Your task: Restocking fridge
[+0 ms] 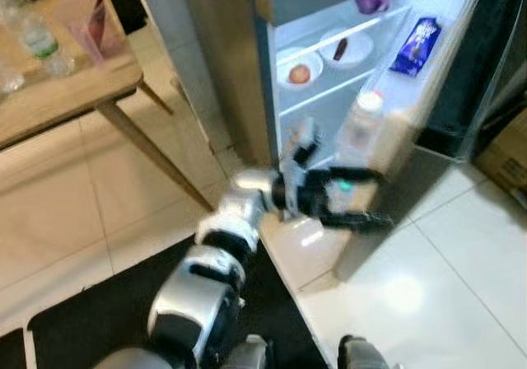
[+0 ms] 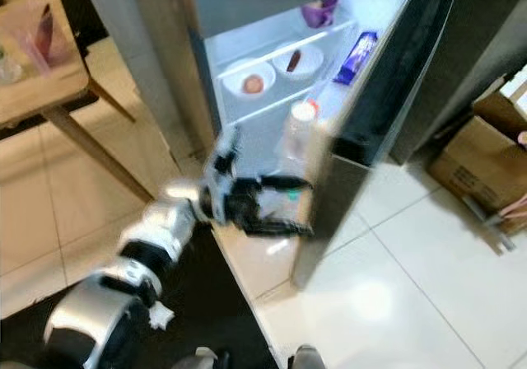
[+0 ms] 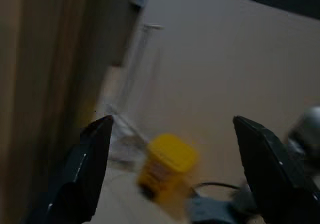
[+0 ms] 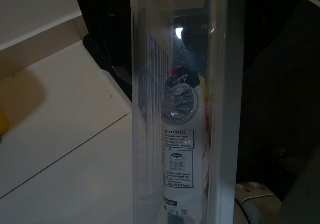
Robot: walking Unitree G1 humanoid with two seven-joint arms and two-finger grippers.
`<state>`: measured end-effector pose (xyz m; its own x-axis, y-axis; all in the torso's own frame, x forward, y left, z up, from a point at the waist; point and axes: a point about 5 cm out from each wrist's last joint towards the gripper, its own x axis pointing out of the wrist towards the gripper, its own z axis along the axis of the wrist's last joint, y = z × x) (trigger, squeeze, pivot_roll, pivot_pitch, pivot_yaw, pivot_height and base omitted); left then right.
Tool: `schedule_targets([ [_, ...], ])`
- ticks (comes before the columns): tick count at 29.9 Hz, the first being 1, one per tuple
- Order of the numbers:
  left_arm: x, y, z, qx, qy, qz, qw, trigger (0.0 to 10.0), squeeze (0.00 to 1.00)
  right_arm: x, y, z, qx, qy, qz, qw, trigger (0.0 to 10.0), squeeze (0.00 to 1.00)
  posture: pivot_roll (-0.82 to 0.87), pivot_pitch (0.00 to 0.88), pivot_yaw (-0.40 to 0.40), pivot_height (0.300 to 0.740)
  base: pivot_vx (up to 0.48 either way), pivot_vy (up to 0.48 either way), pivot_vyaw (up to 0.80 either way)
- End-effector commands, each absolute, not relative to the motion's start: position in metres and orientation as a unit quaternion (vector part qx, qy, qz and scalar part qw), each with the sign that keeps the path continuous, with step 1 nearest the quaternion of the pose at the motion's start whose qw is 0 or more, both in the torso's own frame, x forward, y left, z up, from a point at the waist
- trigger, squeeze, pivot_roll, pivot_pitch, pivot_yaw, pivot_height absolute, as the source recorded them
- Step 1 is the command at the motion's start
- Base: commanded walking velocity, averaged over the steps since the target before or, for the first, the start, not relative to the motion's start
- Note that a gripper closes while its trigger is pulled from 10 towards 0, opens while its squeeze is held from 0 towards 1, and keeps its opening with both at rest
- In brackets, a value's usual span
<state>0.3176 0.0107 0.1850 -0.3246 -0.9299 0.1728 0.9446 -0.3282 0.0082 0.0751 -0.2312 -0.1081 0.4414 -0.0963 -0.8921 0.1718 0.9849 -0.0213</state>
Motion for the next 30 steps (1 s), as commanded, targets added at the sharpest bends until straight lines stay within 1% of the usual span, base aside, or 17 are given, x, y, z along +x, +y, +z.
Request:
schedule_targets([
  [1, 0.309, 0.014, 0.161, -0.084, -0.030, -0.809, 0.581, 10.0, 0.00, 0.067, -0.225, -0.111, 0.047, 0.535, -0.079, 0.840, 10.0, 0.00, -0.14, 0.249, 0.101, 0.740, 0.000, 0.000, 0.00],
  [2, 0.307, 0.023, 0.139, -0.083, 0.001, -0.793, 0.603, 10.0, 0.00, 0.069, -0.225, -0.111, 0.047, 0.534, -0.080, 0.841, 10.0, 0.00, -0.14, 0.247, 0.103, 0.740, 0.000, 0.000, 0.00],
  [3, 0.307, 0.023, 0.139, -0.083, 0.001, -0.793, 0.603, 10.0, 0.00, 0.069, -0.225, -0.111, 0.047, 0.534, -0.080, 0.841, 10.0, 0.00, -0.14, 0.247, 0.103, 0.740, 0.000, 0.000, 0.00],
  [4, 0.305, 0.030, 0.124, -0.081, 0.022, -0.782, 0.618, 10.0, 0.00, 0.069, -0.225, -0.111, 0.048, 0.533, -0.080, 0.841, 10.0, 0.00, -0.14, 0.244, 0.103, 0.740, 0.000, 0.000, 0.00],
  [5, 0.303, 0.040, 0.107, -0.076, 0.049, -0.762, 0.641, 10.0, 0.00, 0.070, -0.225, -0.111, 0.048, 0.533, -0.081, 0.841, 10.0, 0.00, -0.13, 0.237, 0.104, 0.740, 0.000, 0.000, 0.00],
  [6, 0.303, 0.040, 0.107, -0.076, 0.049, -0.762, 0.641, 10.0, 0.00, 0.070, -0.225, -0.111, 0.048, 0.533, -0.081, 0.841, 10.0, 0.00, -0.13, 0.237, 0.104, 0.740, 0.000, 0.000, 0.00],
  [7, 0.296, 0.066, 0.071, -0.063, 0.114, -0.709, 0.693, 10.0, 0.00, 0.071, -0.225, -0.111, 0.048, 0.533, -0.081, 0.841, 10.0, 0.00, -0.13, 0.234, 0.106, 0.740, 0.000, 0.000, 0.00],
  [8, 0.296, 0.066, 0.071, -0.063, 0.114, -0.709, 0.693, 10.0, 0.00, 0.071, -0.225, -0.111, 0.048, 0.533, -0.081, 0.841, 10.0, 0.00, -0.13, 0.234, 0.106, 0.740, 0.000, 0.000, 0.00],
  [10, 0.284, 0.102, 0.033, -0.036, 0.195, -0.617, 0.762, 10.0, 0.00, 0.071, -0.225, -0.111, 0.048, 0.534, -0.081, 0.840, 10.0, 0.00, -0.13, 0.216, 0.106, 0.740, 0.000, 0.000, 0.00],
  [12, 0.284, 0.102, 0.033, -0.036, 0.195, -0.617, 0.762, 10.0, 0.00, 0.071, -0.225, -0.111, 0.048, 0.534, -0.081, 0.840, 10.0, 0.00, -0.13, 0.216, 0.106, 0.740, 0.000, 0.000, 0.00],
  [14, 0.268, 0.147, -0.001, -0.019, 0.277, -0.479, 0.833, 10.0, 0.00, 0.073, -0.225, -0.111, 0.048, 0.534, -0.082, 0.840, 10.0, 0.00, -0.12, 0.199, 0.105, 0.740, 0.000, 0.000, 0.00],
  [16, 0.253, 0.179, -0.019, -0.013, 0.329, -0.375, 0.867, 10.0, 0.00, 0.076, -0.226, -0.110, 0.046, 0.533, -0.083, 0.841, 10.0, 0.00, -0.12, 0.189, 0.102, 0.740, 0.000, 0.000, 0.00],
  [20, 0.238, 0.202, -0.033, -0.008, 0.365, -0.295, 0.883, 10.0, 0.00, 0.079, -0.228, -0.109, 0.044, 0.530, -0.083, 0.843, 10.0, 0.00, -0.12, 0.175, 0.098, 0.740, 0.000, 0.000, 0.00],
  [21, 0.227, 0.215, -0.041, -0.006, 0.383, -0.247, 0.890, 10.0, 0.00, 0.082, -0.229, -0.108, 0.042, 0.528, -0.084, 0.844, 10.0, 0.00, -0.11, 0.166, 0.094, 0.740, 0.000, 0.000, 0.00],
  [26, 0.210, 0.232, -0.052, -0.005, 0.409, -0.170, 0.896, 10.0, 0.00, 0.089, -0.230, -0.107, 0.038, 0.522, -0.083, 0.848, 10.0, 0.00, -0.11, 0.147, 0.085, 0.740, 0.000, 0.000, 0.00],
  [28, 0.187, 0.246, -0.063, -0.008, 0.438, -0.098, 0.894, 10.0, 0.00, 0.101, -0.232, -0.103, 0.028, 0.508, -0.076, 0.857, 10.0, 0.00, -0.10, 0.123, 0.073, 0.740, 0.000, 0.000, 0.00],
  [30, 0.176, 0.250, -0.069, -0.011, 0.451, -0.068, 0.890, 10.0, 0.00, 0.111, -0.232, -0.100, 0.017, 0.495, -0.065, 0.866, 10.0, 0.00, -0.10, 0.117, 0.070, 0.740, 0.000, 0.000, 0.00],
])
